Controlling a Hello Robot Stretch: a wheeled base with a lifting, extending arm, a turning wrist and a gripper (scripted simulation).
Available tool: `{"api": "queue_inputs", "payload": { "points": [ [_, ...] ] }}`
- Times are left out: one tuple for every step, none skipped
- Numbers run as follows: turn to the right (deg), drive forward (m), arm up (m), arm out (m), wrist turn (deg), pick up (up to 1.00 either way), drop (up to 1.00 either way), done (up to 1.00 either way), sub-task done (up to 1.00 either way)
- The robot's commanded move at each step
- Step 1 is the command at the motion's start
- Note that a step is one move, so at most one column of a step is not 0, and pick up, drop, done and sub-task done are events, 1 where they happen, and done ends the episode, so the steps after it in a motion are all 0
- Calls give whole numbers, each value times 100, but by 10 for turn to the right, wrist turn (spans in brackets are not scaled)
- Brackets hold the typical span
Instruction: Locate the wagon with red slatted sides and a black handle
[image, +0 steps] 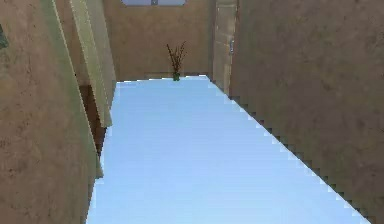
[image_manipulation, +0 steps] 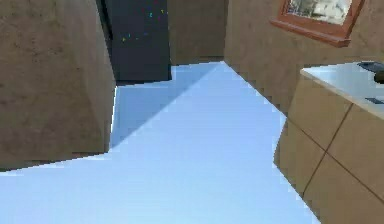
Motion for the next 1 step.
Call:
{"api": "queue_inputs", "payload": {
  "points": [
    [450, 0, 0, 0, 0, 0, 0, 0, 0]
  ]
}}
